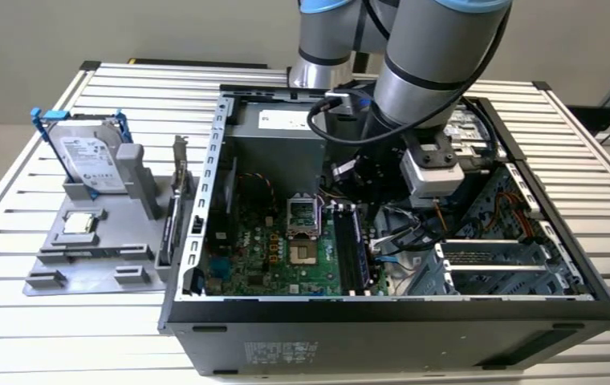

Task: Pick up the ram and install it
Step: 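Press down the ram until it locks into place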

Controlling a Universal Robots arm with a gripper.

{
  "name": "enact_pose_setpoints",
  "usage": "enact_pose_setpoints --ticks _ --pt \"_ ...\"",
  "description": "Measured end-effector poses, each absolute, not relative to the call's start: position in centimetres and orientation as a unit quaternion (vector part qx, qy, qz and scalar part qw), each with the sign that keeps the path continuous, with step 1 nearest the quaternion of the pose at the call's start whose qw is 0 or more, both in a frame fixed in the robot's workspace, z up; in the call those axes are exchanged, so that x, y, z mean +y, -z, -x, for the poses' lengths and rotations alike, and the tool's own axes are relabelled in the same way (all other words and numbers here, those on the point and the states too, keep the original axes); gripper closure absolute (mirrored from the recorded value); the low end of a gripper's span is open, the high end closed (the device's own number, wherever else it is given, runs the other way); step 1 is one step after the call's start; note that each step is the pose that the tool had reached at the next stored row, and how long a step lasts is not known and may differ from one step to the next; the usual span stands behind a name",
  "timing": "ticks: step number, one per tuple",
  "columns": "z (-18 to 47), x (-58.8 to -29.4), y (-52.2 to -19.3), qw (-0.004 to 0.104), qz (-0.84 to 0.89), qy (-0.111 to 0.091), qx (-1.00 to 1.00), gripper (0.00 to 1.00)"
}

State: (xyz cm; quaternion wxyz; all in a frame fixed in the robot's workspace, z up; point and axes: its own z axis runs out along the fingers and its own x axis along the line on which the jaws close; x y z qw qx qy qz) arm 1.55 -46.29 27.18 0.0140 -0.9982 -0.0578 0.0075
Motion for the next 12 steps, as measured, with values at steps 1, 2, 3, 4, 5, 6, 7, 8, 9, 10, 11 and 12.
enact_pose_setpoints --ticks 1,2,3,4,5,6,7,8,9,10,11,12 --pt "-1.55 -46.28 -27.18 0.014 0.998 -0.008 -0.065 1.0" --pt "-1.55 -46.27 -27.18 0.014 0.997 -0.008 -0.072 1.0" --pt "-1.55 -46.27 -27.18 0.014 0.997 -0.008 -0.078 1.0" --pt "-1.55 -46.26 -27.18 0.014 0.996 -0.008 -0.085 1.0" --pt "-1.55 -46.26 -27.18 0.014 0.996 -0.008 -0.092 1.0" --pt "-1.55 -46.25 -27.17 0.014 0.995 -0.008 -0.099 1.0" --pt "-1.56 -46.25 -27.17 0.014 0.994 -0.008 -0.105 1.0" --pt "-1.56 -46.24 -27.17 0.014 0.994 -0.008 -0.111 1.0" --pt "-1.55 -46.24 -27.17 0.013 0.993 -0.008 -0.118 1.0" --pt "-1.55 -46.23 -27.17 0.013 0.992 -0.008 -0.124 1.0" --pt "-1.55 -46.23 -27.17 0.013 0.991 -0.009 -0.13 1.0" --pt "-1.55 -46.23 -27.17 0.013 0.991 -0.009 -0.136 1.0"
